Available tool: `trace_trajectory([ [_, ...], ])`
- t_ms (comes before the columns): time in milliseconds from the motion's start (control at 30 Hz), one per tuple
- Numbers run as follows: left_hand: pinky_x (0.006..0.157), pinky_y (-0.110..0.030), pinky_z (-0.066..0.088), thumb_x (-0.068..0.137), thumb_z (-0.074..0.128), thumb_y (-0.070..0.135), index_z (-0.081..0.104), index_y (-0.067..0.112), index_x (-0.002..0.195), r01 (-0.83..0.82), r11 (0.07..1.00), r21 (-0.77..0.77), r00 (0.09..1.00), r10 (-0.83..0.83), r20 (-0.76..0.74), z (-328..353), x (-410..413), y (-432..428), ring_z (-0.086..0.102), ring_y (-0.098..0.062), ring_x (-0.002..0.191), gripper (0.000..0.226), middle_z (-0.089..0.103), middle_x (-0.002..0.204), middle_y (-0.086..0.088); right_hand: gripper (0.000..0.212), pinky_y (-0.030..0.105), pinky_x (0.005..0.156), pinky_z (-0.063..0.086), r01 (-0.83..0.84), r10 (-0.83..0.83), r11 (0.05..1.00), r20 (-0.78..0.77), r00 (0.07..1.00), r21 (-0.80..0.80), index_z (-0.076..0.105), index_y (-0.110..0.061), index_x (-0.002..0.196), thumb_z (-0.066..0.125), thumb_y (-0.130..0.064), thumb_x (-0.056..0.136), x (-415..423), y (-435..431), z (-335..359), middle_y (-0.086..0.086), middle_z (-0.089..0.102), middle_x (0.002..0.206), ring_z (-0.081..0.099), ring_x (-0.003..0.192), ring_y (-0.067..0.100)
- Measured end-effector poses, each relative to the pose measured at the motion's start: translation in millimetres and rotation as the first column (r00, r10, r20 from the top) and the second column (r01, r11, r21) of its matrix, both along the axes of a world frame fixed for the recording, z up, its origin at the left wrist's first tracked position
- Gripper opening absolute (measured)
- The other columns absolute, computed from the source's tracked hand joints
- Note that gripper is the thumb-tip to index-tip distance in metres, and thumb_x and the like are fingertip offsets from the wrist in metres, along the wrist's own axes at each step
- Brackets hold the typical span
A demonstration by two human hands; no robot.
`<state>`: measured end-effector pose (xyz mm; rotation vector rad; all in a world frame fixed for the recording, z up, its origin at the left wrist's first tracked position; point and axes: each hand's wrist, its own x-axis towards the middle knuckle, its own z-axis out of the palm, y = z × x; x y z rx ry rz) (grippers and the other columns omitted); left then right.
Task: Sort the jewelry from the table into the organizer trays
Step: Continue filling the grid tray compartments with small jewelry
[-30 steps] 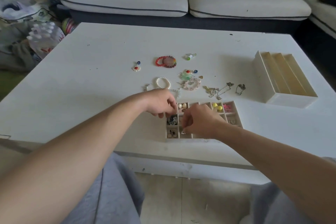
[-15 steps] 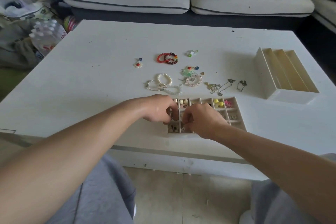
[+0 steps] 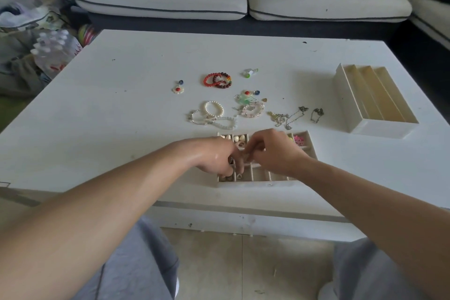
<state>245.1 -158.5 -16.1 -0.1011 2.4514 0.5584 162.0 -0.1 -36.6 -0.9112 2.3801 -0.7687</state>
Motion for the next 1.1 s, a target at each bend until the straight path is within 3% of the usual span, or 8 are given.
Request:
trace_trajectory([
  [133,0.05,-0.016,0.036,0.089,0.057,0.015,0.073,0.035,0.106,-0.029,0.999,0.031,0.998,0.03,-0.05,5.9,-8.0,-4.7,0.054,-0.001,0.066,0.031,0.063,0.074,0.012,0.029,0.008,0.047,0.039,0.084,-0.085,0.996,-0.018,0.996,-0.042,0.071,-0.026,0.089,0.054,-0.003,0.085,-20.9,3.0,4.1,-0.01,0.074,0.082,0.06,0.063,0.0],
  [367,0.07,-0.024,0.048,0.09,0.059,0.018,0.074,0.036,0.087,-0.246,0.963,0.11,0.911,0.268,-0.314,4.7,-36.7,-31.9,0.065,-0.006,0.079,0.023,0.071,0.079,0.013,0.031,0.026,0.06,0.052,0.27,-0.279,0.954,-0.06,0.958,-0.127,0.073,-0.022,0.094,0.049,-0.001,0.088,-81.7,-3.4,-2.7,-0.006,0.074,0.091,0.066,0.073,0.011],
  [467,0.073,-0.019,0.044,0.091,0.06,0.016,0.074,0.035,0.093,-0.334,0.928,0.166,0.838,0.373,-0.399,-3.7,-61.9,-34.8,0.062,-0.005,0.083,0.023,0.065,0.086,0.018,0.031,0.027,0.065,0.054,0.313,-0.326,0.941,-0.108,0.939,-0.125,0.073,-0.021,0.1,0.048,-0.004,0.092,-104.8,-14.7,-15.9,-0.006,0.07,0.101,0.067,0.081,0.017],
  [567,0.082,-0.025,0.047,0.093,0.06,0.017,0.073,0.03,0.101,-0.389,0.901,0.193,0.773,0.433,-0.463,-11.0,-78.5,-30.0,0.062,-0.01,0.093,0.02,0.063,0.096,0.014,0.037,0.03,0.066,0.053,0.314,-0.325,0.944,-0.128,0.937,-0.101,0.069,-0.02,0.109,0.043,0.0,0.092,-118.4,-29.2,-27.4,-0.002,0.067,0.111,0.065,0.084,0.019],
  [633,0.084,-0.03,0.052,0.092,0.058,0.018,0.072,0.028,0.105,-0.413,0.889,0.198,0.75,0.455,-0.48,-15.2,-91.4,-25.7,0.063,-0.013,0.094,0.021,0.064,0.097,0.012,0.044,0.029,0.061,0.051,0.322,-0.329,0.944,-0.152,0.932,-0.069,0.065,-0.022,0.114,0.04,0.004,0.089,-132.3,-39.4,-33.5,0.0,0.063,0.113,0.061,0.085,0.018],
  [767,0.09,-0.036,0.054,0.092,0.058,0.02,0.07,0.027,0.11,-0.438,0.872,0.218,0.721,0.485,-0.495,-21.8,-111.2,-20.3,0.064,-0.014,0.098,0.023,0.064,0.098,0.014,0.04,0.027,0.076,0.042,0.375,-0.382,0.924,-0.197,0.903,-0.073,0.067,-0.016,0.121,0.047,-0.001,0.09,-160.4,-54.3,-46.1,0.005,0.066,0.119,0.054,0.093,0.016],
  [933,0.09,-0.036,0.054,0.091,0.06,0.026,0.069,0.028,0.109,-0.463,0.851,0.249,0.701,0.523,-0.485,-29.0,-121.8,-23.2,0.064,-0.014,0.096,0.02,0.064,0.095,0.016,0.018,0.027,0.069,0.046,0.381,-0.391,0.92,-0.195,0.9,-0.086,0.071,-0.016,0.101,0.058,-0.011,0.09,-173.7,-63.1,-54.8,0.004,0.069,0.103,0.061,0.085,0.021],
  [1100,0.089,-0.036,0.055,0.091,0.061,0.024,0.069,0.027,0.108,-0.485,0.83,0.275,0.694,0.557,-0.457,-31.2,-122.4,-31.1,0.064,-0.013,0.093,0.019,0.061,0.09,0.018,0.023,0.028,0.065,0.05,0.304,-0.309,0.951,-0.214,0.926,-0.057,0.073,-0.02,0.093,0.056,-0.008,0.083,-172.1,-67.7,-53.1,0.002,0.068,0.095,0.062,0.08,0.02],
])
